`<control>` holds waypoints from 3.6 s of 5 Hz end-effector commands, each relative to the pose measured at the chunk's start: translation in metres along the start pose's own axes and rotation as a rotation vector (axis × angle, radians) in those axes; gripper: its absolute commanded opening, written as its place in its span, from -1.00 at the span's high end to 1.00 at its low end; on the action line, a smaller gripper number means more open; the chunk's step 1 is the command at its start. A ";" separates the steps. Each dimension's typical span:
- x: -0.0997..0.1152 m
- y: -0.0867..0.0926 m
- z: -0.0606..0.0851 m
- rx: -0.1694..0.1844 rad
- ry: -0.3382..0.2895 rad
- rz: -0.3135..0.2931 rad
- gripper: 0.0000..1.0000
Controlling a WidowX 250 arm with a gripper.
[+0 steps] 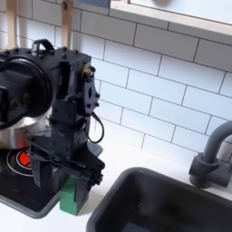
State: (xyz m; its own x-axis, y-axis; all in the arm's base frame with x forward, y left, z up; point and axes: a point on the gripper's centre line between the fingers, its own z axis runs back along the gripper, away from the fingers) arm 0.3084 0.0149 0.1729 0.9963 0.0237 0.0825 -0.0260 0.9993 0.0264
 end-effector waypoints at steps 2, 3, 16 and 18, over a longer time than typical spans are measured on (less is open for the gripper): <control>0.010 -0.004 -0.007 -0.007 -0.029 0.047 -1.00; 0.013 -0.003 -0.011 -0.007 -0.026 0.067 -1.00; 0.032 0.018 -0.003 -0.014 -0.058 0.084 1.00; 0.047 0.031 -0.013 -0.004 -0.068 0.105 1.00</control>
State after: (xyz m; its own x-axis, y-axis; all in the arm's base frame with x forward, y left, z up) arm 0.3556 0.0469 0.1619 0.9811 0.1262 0.1467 -0.1288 0.9916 0.0087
